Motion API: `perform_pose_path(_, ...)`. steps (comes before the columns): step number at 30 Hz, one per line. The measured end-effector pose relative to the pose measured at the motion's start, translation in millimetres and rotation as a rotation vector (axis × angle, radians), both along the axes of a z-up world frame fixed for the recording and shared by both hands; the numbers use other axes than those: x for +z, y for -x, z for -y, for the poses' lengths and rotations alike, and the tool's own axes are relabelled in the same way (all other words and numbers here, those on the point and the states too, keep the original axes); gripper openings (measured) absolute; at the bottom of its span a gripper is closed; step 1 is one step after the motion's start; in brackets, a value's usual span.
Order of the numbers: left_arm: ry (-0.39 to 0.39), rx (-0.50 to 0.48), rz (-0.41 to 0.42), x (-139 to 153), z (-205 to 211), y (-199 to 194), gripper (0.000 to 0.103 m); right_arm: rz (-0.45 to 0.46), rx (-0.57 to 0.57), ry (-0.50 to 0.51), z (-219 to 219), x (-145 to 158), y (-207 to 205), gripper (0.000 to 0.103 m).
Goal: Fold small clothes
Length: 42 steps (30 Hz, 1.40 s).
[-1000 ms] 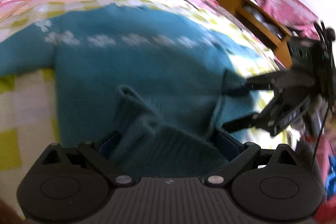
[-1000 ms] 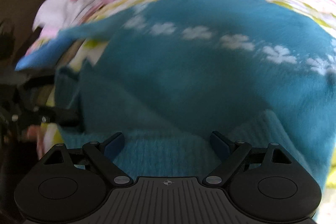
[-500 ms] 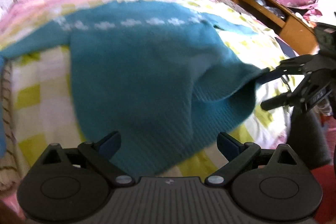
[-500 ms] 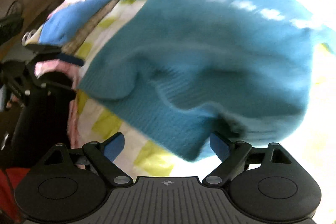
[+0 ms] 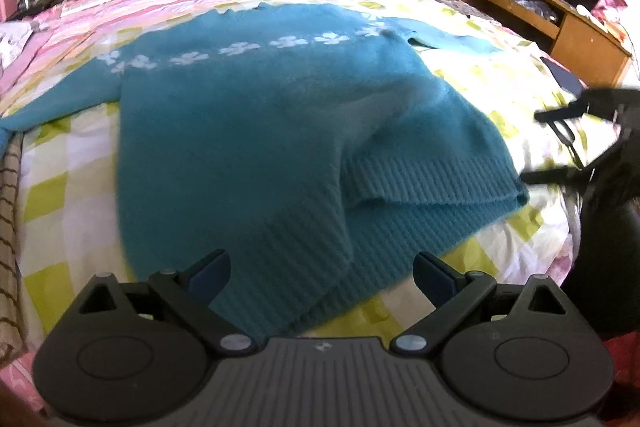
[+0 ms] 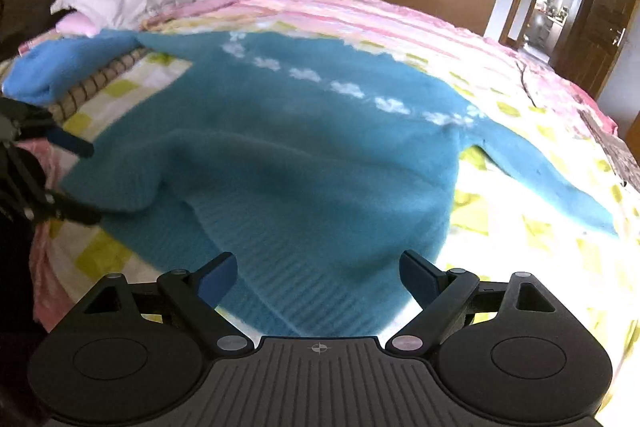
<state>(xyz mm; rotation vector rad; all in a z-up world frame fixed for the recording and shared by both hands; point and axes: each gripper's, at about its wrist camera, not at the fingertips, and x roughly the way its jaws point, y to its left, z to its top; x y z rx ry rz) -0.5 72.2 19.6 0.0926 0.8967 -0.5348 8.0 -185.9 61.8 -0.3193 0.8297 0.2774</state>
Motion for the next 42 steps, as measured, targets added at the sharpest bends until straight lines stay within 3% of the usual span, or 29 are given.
perform_pose_path(3,0.016,0.023,-0.006,1.6,-2.9,0.6,0.102,-0.023,0.022,0.045,-5.5,-21.9,0.3,0.088)
perform_pose_path(6,0.014,0.04,-0.01,1.2,-3.1,2.3,0.102,-0.037,0.016,0.085,-9.1,-42.5,-2.1,0.076)
perform_pose_path(9,0.011,0.046,-0.009,1.5,-1.0,3.2,0.102,-0.097,-0.043,0.045,-0.3,-56.7,-7.1,0.052)
perform_pose_path(13,0.005,0.048,-0.016,1.9,2.4,2.6,0.102,-0.099,-0.171,-0.084,25.4,-50.8,-14.7,0.019)
perform_pose_path(17,-0.001,0.05,-0.016,3.9,4.1,3.5,0.102,-0.055,-0.314,-0.188,61.1,-34.6,-12.1,0.004)
perform_pose_path(21,-0.004,0.054,-0.022,4.7,2.9,5.7,0.102,-0.012,-0.473,-0.312,98.7,-23.2,3.3,0.004)
perform_pose_path(23,-0.014,0.052,-0.031,2.2,4.5,5.6,0.102,-0.054,-0.501,-0.334,108.0,-29.5,5.4,0.004)
perform_pose_path(28,-0.023,0.045,-0.033,0.2,9.6,4.4,0.102,-0.111,-0.453,-0.316,97.4,-39.1,11.2,0.015)
perform_pose_path(36,-0.033,0.023,0.031,-2.2,27.7,-10.0,0.102,-0.02,-0.413,-0.287,94.4,-8.1,27.0,0.017)
perform_pose_path(42,-0.019,0.006,0.068,-8.2,53.9,-32.2,0.102,0.012,-0.382,-0.344,74.2,-18.2,-8.3,0.017)
